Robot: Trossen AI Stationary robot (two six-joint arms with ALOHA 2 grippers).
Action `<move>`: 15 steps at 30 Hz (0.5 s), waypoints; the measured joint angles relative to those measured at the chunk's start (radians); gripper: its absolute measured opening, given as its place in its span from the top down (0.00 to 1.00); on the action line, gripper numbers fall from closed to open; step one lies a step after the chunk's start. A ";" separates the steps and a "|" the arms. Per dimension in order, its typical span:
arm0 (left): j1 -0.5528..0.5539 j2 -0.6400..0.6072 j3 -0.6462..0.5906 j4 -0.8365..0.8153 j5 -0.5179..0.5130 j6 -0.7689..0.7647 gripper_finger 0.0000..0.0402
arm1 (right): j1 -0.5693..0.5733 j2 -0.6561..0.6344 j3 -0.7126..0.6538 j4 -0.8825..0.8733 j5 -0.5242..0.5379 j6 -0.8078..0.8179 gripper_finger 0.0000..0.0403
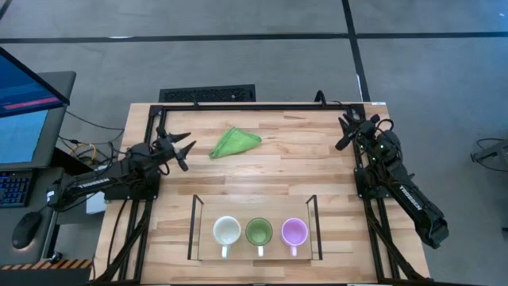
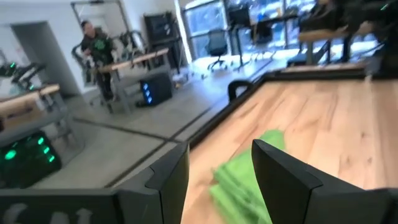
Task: Stack small to large cups/mugs on shelf
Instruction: Return to Home Position
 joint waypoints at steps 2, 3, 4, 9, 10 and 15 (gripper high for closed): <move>0.000 0.000 0.000 -0.030 -0.017 -0.013 0.58 | 0.000 0.000 0.000 0.000 0.000 0.000 0.70; 0.000 0.000 0.000 -0.039 -0.016 -0.019 0.58 | 0.000 0.000 0.000 0.000 0.000 0.000 0.70; 0.000 0.000 0.000 -0.040 -0.010 -0.024 0.58 | 0.000 0.000 0.000 0.000 0.000 0.000 0.69; 0.000 0.000 0.000 -0.039 0.038 -0.022 0.58 | 0.000 0.000 0.000 0.000 0.000 0.000 0.70; 0.000 0.000 0.000 -0.037 0.038 -0.024 0.58 | 0.000 0.000 0.000 0.000 0.000 0.000 0.70; 0.000 0.000 0.000 0.055 0.035 -0.010 0.58 | 0.000 0.000 0.000 0.000 0.000 0.000 0.69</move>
